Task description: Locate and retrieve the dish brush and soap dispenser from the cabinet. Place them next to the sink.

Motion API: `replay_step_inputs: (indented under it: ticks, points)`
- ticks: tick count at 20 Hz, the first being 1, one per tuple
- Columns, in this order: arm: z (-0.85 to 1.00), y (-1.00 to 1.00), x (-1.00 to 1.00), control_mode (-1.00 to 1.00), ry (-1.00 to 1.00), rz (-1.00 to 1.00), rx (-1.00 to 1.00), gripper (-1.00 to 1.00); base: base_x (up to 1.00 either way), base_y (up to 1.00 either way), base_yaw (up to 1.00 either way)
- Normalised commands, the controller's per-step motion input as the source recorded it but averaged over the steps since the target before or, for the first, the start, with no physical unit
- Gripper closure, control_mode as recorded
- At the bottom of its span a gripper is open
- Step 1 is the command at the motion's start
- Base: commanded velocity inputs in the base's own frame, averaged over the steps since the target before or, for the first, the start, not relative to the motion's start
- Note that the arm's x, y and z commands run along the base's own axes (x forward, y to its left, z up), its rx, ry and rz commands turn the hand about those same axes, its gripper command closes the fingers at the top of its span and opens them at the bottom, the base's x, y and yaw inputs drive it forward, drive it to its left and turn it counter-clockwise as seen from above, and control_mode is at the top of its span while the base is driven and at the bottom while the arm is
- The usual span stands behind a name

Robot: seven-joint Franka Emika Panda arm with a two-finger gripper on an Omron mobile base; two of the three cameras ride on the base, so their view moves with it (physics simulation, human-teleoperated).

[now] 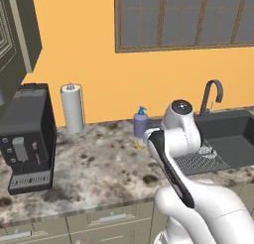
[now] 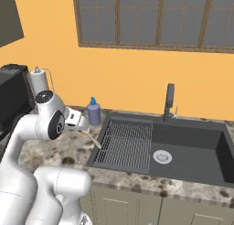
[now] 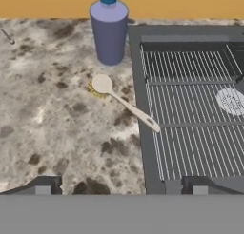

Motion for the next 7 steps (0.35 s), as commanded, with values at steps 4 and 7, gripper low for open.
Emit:
replay_step_inputs:
  ticks: [4,7]
  points:
    - [0.00,0.25,-0.21,-1.00,-0.02,-0.12,0.17,-1.00,0.00,0.00,0.00]
    - [0.00,0.19,-0.35,-1.00,0.00,-0.11,0.13,-1.00,0.00,0.00,0.00]
